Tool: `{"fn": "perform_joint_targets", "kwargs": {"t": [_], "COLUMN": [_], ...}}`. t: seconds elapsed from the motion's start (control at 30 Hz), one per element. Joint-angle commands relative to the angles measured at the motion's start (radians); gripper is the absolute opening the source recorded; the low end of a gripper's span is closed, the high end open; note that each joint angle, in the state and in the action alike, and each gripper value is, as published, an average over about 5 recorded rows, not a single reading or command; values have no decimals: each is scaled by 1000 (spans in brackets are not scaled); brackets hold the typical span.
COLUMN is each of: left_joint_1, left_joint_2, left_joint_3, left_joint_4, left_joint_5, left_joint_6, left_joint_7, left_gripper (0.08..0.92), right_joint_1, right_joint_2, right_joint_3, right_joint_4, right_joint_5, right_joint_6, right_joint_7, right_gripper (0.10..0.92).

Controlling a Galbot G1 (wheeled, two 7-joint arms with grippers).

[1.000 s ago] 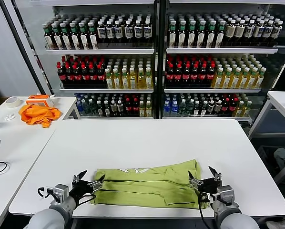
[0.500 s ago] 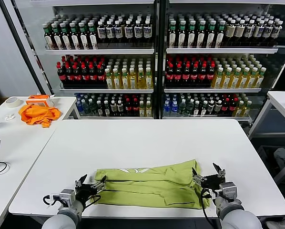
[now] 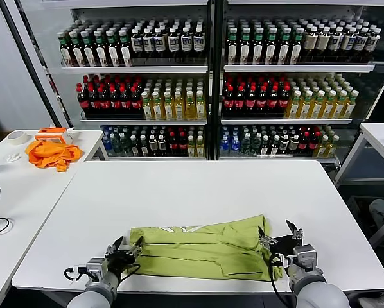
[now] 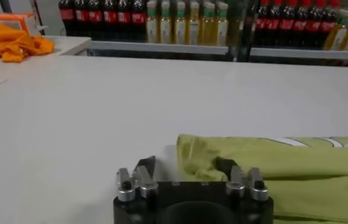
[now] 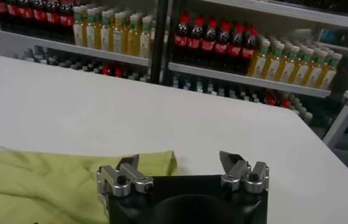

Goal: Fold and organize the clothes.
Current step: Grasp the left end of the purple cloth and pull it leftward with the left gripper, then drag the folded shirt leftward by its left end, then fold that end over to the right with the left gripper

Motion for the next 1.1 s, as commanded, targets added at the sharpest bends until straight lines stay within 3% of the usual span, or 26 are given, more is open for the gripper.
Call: {"fn": "perform_joint_targets", "kwargs": {"t": [0.03,0.5,0.8,1.1], "left_joint_1": [5,1,2,103], "left_joint_2": [-17,-7,10,259], "left_joint_3": [22,0,-54,-340], "left_joint_4": [10,-12,-10,-51], "left_joint_5": [8,95,102,65], "left_joint_6": [1,15,32,120], "left_joint_7": [-6,21,20,2], "left_gripper": [533,117,93,93], "right_joint_1": [2,17,27,29], "right_joint_2": [4,6,1,-1], "right_joint_3": [-6,7,10,17], "right_joint_4": [-1,4,9,10], "right_joint_5": [-2,9,12,17], "right_joint_6": [-1,1,0,-1], "right_joint_7": [2,3,6,3], "right_gripper": [823,823,823,823]}}
